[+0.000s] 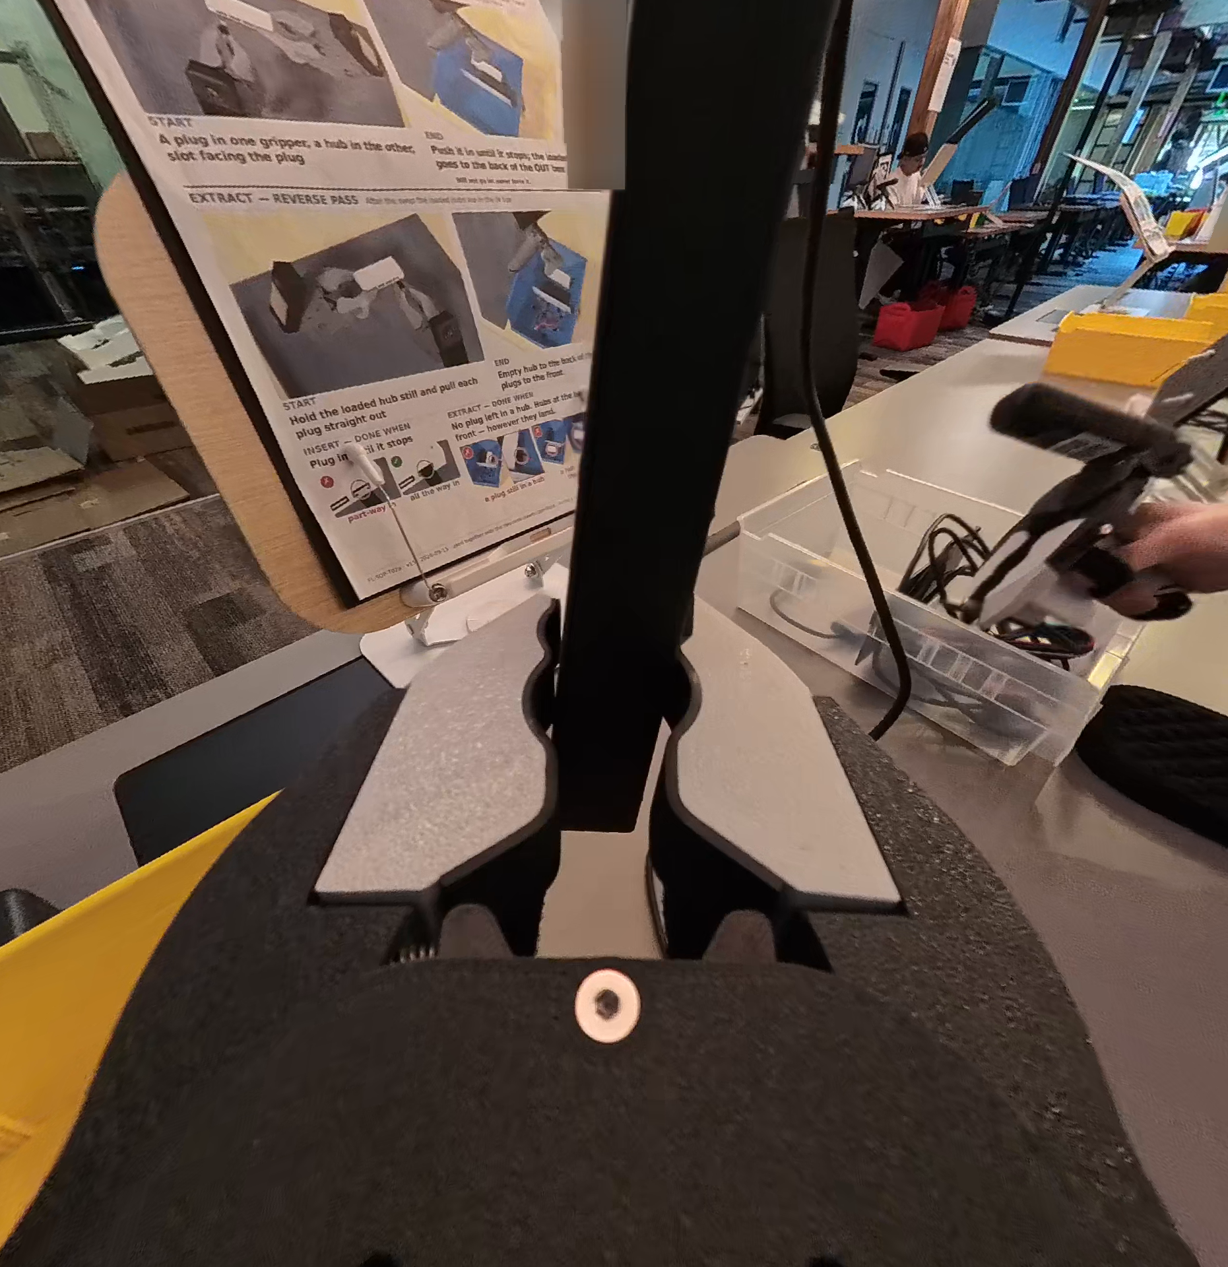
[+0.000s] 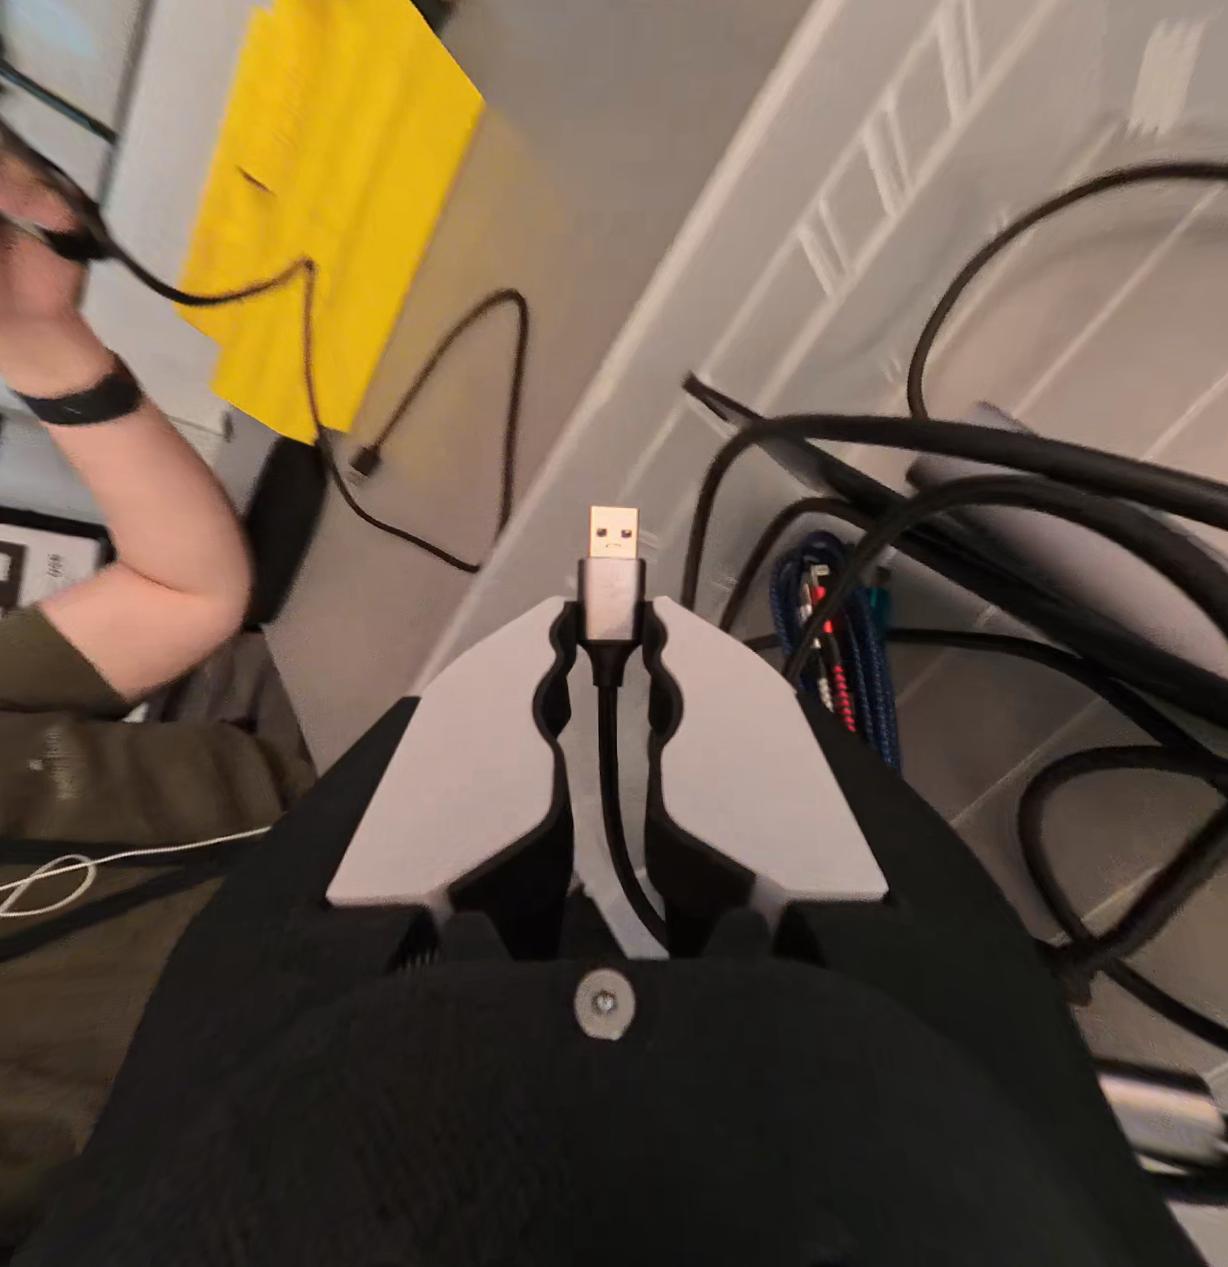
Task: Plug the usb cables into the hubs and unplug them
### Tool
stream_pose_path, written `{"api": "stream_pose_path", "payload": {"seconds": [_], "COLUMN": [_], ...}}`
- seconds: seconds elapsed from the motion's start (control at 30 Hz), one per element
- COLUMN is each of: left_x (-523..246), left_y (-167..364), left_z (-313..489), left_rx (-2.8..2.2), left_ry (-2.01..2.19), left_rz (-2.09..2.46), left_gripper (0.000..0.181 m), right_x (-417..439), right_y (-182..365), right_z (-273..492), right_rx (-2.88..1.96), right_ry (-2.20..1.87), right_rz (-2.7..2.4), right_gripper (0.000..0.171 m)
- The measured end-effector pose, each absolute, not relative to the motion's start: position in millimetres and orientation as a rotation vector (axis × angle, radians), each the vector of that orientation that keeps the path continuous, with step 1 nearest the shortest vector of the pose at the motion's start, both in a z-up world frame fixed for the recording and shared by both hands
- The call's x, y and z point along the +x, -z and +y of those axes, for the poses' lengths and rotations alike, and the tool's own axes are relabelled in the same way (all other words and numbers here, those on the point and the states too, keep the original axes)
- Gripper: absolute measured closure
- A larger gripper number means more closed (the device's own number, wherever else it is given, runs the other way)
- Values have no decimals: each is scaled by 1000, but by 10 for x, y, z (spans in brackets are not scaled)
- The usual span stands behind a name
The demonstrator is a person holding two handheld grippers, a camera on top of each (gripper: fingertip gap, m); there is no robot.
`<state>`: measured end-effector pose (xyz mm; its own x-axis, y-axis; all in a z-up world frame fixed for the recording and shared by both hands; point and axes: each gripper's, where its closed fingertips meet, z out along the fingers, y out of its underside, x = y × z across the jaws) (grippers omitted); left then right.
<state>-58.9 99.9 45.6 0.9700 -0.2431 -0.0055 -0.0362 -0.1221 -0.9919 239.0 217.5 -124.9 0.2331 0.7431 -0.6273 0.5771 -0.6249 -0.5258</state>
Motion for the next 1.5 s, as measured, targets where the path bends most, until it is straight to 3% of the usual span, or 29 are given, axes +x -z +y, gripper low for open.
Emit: {"api": "stream_pose_path", "payload": {"seconds": [0.07, 0.13, 0.27, 0.37, 0.47, 0.63, 0.8, 1.03, 1.13, 1.27, 1.5], "left_x": [-533, -477, -359, -322, -311, -324, -362, -408, -453, -553, -455], "left_y": [-445, -424, -393, -400, -446, -573, -663, -763, -818, -892, -1120], "left_z": [1005, 1015, 1033, 1028, 986, 885, 803, 727, 669, 588, 437], "left_rx": [-1697, -1708, -1726, -1732, -1720, -1673, -1648, -1616, -1599, -1580, -1488], "left_ry": [179, 179, 199, 181, 163, 164, 165, 163, 162, 133, 256], "left_rz": [230, 250, 291, 315, 344, 361, 358, 352, 342, 322, 309], "left_gripper": [155, 154, 155, 155, 155, 155, 155, 155, 155, 155, 155], "right_x": [2364, 2383, 2507, 2368, 1902, 1104, 808, 457, 396, 493, 1068], "right_y": [1404, 1405, 1019, 407, 59, 543, 1363, 1909, 2023, 1598, 12], "right_z": [2128, 2070, 2123, 2014, 1136, 437, -73, -333, -327, -258, 715], "right_rx": [-2364, -2376, -2224, -1830, -1242, -1187, -1142, -1140, -1240, -1124, -1168], "right_ry": [-1297, -1270, -1108, -939, -1013, -1272, -1280, -1027, -977, -939, -794], "right_rz": [-1325, -1405, -1510, -1543, -1649, -1521, -1936, -2218, -2276, -2212, -2025], "right_gripper": [151, 138, 130, 128, 118, 117, 113, 130, 165, 167, 168]}}
